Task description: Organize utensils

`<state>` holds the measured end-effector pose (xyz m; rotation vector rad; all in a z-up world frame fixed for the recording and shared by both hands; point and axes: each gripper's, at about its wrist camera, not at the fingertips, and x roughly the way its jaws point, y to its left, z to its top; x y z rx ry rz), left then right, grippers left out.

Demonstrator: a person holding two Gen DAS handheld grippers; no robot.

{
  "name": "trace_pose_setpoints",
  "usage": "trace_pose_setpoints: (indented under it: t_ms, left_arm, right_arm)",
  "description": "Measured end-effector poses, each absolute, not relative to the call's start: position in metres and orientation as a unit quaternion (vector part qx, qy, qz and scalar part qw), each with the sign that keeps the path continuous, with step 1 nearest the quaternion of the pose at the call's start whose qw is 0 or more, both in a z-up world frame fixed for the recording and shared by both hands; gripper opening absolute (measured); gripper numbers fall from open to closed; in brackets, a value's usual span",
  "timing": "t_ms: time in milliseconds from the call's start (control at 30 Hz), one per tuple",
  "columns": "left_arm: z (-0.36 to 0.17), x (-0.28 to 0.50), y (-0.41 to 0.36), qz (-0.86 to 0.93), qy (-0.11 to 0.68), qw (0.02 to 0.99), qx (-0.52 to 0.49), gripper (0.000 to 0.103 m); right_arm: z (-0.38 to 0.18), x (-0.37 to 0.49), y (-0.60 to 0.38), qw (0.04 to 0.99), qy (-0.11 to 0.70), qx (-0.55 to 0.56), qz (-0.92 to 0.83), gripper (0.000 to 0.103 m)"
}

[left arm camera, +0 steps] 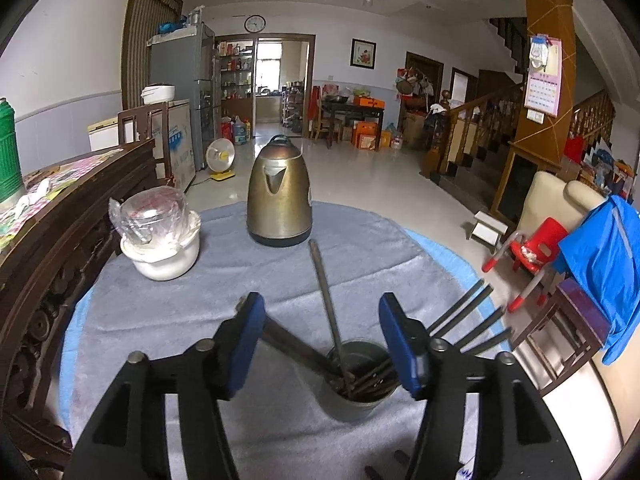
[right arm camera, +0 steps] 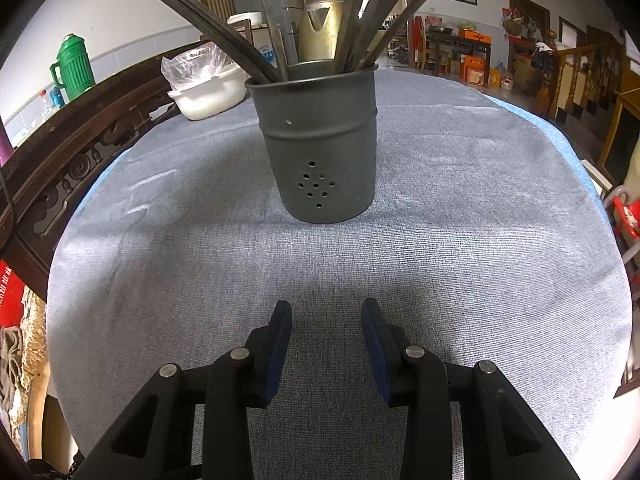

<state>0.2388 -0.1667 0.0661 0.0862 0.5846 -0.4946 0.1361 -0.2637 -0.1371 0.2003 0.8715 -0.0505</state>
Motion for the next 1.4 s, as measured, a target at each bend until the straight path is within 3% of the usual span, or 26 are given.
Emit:
trace_pose_setpoints:
  t_ms: [200,500,933,1400]
  left_arm:
    - [0.056,0.230,-0.148,-0.206,0.291,0.932,0.069,0.077]
    - [0.025,0.216,-0.113,-0.134,0.322,0.929,0.119,0.086]
    - [-0.006,0.201,-0.072,-0.039,0.371,0.919,0.124,0.087]
    - [-0.013,0.184,-0.057,-0.022,0.381,0.914,0.137,0.087]
  right_arm:
    - [-0.137,0.137,-0.266,0.898,0.428,0.100,-0.020,0.041]
    - [-0.136,0.138,-0.260,0.895,0.437,0.090,-0.014,0.054]
    - [-0.131,0.140,-0.274,0.875,0.470,0.110,-0.041,0.054]
    - [-0.073,0.113,-0.287,0.904,0.410,0.095,-0.074,0.055]
